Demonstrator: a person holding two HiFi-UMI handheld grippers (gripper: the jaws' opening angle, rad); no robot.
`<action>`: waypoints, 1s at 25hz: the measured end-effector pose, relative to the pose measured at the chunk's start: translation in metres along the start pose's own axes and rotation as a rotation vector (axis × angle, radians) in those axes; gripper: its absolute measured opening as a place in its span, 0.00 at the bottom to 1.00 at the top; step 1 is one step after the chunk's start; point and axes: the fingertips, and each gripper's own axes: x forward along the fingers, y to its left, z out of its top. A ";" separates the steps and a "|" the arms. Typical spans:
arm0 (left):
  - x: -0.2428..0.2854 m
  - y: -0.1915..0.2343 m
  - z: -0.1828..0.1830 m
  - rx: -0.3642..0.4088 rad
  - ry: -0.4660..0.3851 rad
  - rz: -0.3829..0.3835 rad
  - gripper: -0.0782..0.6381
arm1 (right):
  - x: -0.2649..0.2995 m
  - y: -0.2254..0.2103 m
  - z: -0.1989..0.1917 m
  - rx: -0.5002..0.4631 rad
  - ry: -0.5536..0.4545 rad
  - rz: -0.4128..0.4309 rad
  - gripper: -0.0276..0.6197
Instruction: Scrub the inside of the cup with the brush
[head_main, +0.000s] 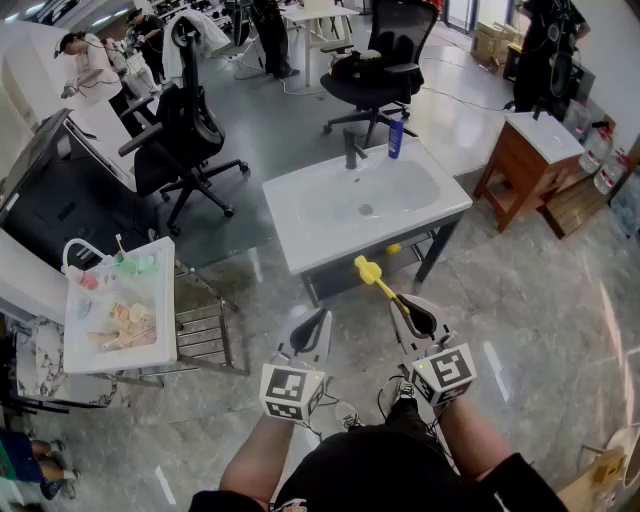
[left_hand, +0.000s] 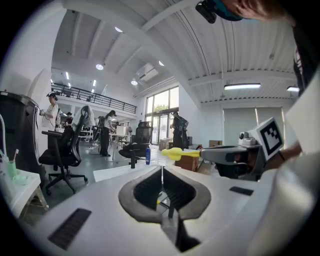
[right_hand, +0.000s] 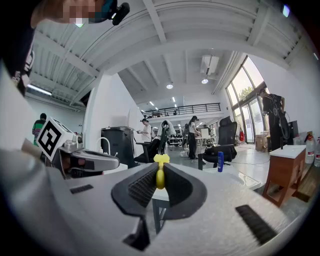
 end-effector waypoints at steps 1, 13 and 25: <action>0.000 -0.001 0.000 0.000 -0.002 -0.001 0.12 | 0.000 0.000 -0.001 -0.002 0.001 0.000 0.10; -0.002 0.007 0.000 -0.006 -0.004 0.000 0.12 | 0.007 -0.003 0.002 0.028 -0.004 -0.012 0.10; 0.001 0.013 -0.001 0.004 -0.011 -0.005 0.13 | 0.019 -0.008 0.010 0.024 -0.028 0.010 0.10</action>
